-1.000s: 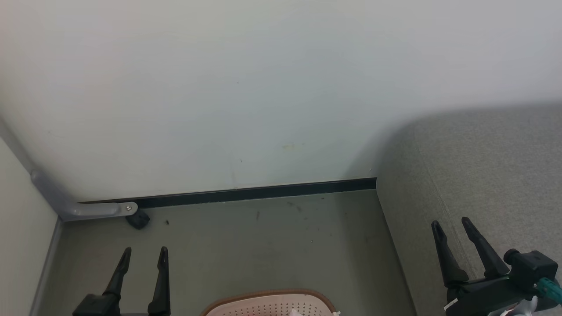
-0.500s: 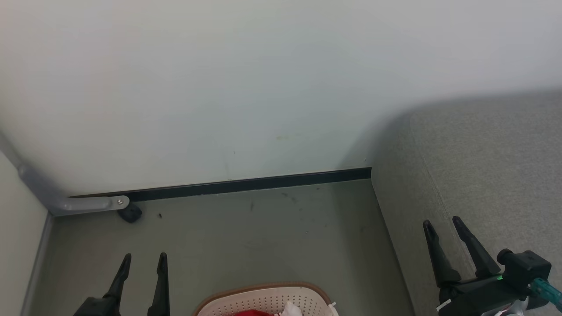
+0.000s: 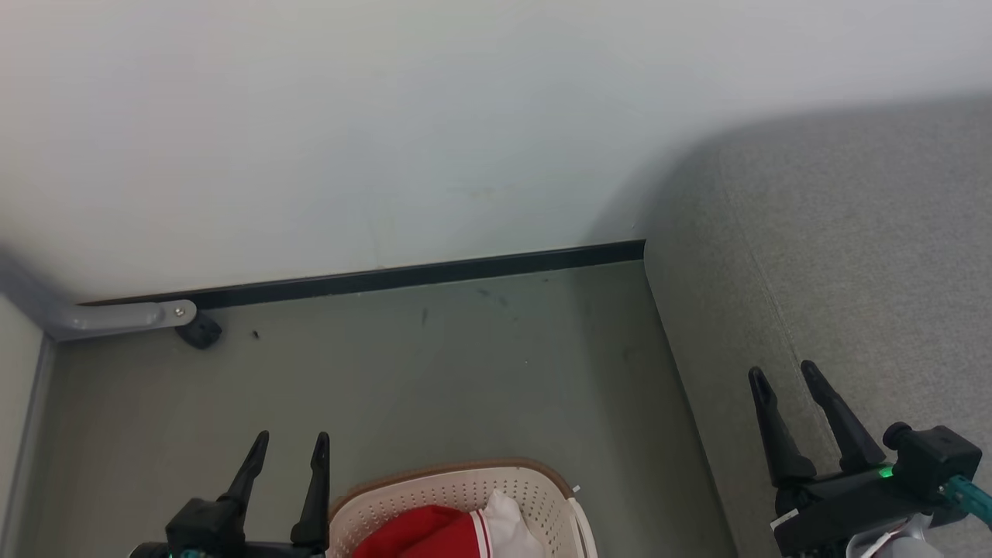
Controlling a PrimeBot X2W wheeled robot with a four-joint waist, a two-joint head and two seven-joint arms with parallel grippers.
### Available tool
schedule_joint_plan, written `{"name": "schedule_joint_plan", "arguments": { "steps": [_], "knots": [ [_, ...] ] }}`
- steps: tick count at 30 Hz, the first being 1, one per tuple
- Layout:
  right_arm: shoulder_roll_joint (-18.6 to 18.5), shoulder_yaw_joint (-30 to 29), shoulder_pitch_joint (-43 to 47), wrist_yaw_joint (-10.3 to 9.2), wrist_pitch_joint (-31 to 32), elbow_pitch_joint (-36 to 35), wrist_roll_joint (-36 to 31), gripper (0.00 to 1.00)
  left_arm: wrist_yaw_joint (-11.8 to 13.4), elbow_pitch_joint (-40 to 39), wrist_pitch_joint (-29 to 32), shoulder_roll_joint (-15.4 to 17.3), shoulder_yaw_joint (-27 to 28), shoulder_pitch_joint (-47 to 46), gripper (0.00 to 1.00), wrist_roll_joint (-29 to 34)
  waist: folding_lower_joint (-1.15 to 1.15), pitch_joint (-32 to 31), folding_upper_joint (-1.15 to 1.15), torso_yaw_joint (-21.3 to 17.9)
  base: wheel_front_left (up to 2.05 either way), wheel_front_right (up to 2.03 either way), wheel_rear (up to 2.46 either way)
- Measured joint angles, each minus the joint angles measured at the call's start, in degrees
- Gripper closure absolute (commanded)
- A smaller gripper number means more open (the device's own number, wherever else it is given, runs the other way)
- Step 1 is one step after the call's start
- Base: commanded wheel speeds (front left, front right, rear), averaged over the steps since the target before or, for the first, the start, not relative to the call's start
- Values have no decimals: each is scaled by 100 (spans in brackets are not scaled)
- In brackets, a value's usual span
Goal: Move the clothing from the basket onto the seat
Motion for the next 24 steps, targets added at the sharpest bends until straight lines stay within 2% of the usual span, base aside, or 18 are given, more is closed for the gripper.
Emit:
{"name": "schedule_joint_plan", "arguments": {
  "steps": [9, 24],
  "knots": [
    [129, -40, -237, 24, -1, -103, -52, 0, -99, 743, 21, 3, -172, -441, 0, 45, 0, 508, 0, -98, 0, 0, 0],
    [277, -67, -677, 80, -2, -313, -204, 0, -205, 1773, 445, -73, -378, -1386, 0, 30, 1, 1570, 0, -330, 0, 0, 0]
  ]
}}
